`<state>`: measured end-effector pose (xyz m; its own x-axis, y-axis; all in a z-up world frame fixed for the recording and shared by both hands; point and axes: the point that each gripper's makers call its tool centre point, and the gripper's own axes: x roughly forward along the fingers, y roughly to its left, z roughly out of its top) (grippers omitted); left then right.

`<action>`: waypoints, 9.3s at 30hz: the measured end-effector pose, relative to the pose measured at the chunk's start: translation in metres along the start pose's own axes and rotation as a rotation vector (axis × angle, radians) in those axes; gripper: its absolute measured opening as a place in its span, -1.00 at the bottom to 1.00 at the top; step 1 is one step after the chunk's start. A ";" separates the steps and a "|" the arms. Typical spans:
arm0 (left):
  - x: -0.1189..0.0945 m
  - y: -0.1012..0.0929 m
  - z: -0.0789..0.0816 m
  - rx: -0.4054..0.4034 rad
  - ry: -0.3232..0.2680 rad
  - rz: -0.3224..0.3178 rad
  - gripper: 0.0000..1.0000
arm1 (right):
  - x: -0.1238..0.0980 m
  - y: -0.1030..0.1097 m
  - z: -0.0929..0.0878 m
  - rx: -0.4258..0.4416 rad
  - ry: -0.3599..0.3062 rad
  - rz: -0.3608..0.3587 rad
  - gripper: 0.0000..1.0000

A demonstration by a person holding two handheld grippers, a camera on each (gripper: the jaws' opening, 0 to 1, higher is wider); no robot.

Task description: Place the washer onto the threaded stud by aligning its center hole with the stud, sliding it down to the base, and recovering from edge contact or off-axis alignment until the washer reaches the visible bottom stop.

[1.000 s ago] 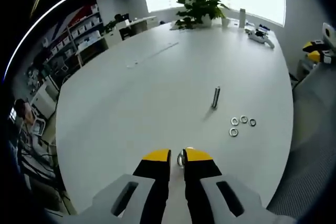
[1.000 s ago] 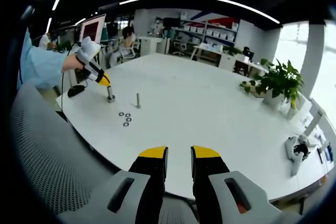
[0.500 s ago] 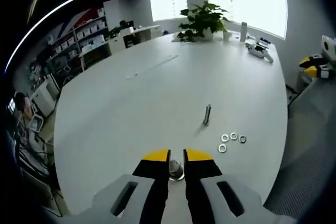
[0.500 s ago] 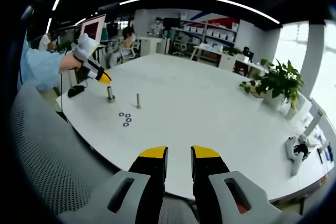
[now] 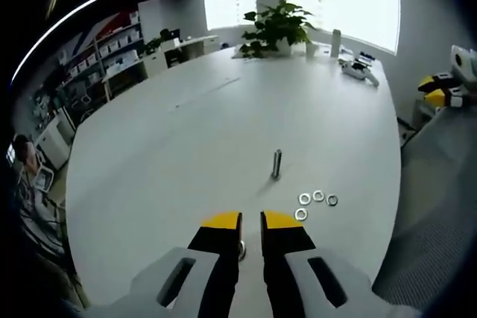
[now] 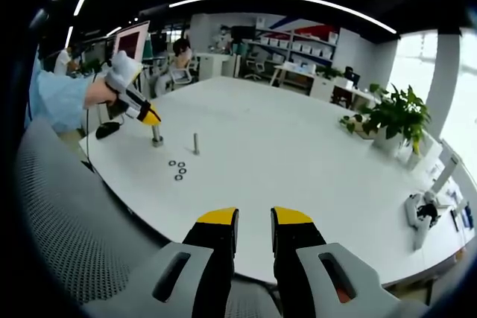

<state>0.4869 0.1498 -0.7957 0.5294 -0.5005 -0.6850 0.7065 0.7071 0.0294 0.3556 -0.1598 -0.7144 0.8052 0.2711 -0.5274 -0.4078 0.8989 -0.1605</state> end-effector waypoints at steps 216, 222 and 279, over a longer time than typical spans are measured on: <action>0.060 -0.047 0.031 0.185 0.058 -0.206 -0.91 | -0.002 -0.006 -0.001 0.065 -0.017 -0.035 -0.66; 0.063 -0.063 0.012 0.182 0.107 -0.245 -0.95 | -0.002 -0.006 0.000 0.064 -0.017 -0.034 -0.66; 0.094 -0.074 -0.010 0.194 0.172 -0.262 -0.99 | -0.002 -0.007 -0.001 0.077 -0.016 -0.038 -0.66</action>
<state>0.4802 0.0555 -0.8695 0.2436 -0.5494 -0.7993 0.8924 0.4497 -0.0372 0.3565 -0.1674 -0.7129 0.8265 0.2416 -0.5084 -0.3432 0.9322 -0.1149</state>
